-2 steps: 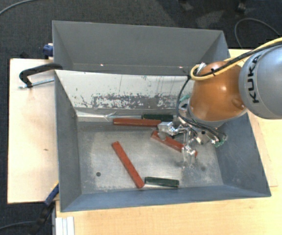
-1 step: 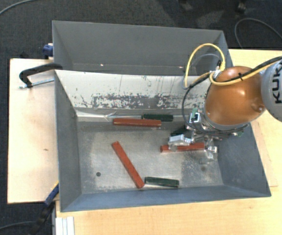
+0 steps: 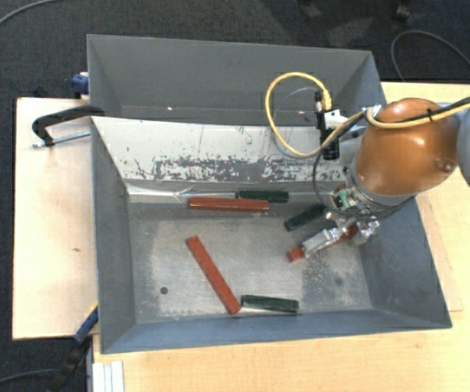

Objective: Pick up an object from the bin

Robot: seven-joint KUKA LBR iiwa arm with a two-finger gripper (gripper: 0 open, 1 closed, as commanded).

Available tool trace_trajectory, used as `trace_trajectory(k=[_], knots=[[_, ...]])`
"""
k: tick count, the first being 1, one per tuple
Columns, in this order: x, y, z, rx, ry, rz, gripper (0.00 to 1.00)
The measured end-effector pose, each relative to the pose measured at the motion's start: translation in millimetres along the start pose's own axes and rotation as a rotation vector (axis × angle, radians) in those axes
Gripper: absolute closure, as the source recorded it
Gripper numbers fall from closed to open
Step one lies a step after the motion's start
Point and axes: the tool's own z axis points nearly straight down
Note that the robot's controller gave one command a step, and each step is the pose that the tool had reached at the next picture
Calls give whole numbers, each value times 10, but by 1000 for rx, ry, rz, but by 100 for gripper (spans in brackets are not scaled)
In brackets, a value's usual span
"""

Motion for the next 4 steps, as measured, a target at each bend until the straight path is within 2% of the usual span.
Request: trace_trajectory(k=[1,2,3,4], knots=[[266,-300,-860,3,2,-400,0],[58,-112,8,-7,-2,-79,0],[15,-78,-954,1,1,-466,0],[-151,81,10,-10,-6,-857,0]])
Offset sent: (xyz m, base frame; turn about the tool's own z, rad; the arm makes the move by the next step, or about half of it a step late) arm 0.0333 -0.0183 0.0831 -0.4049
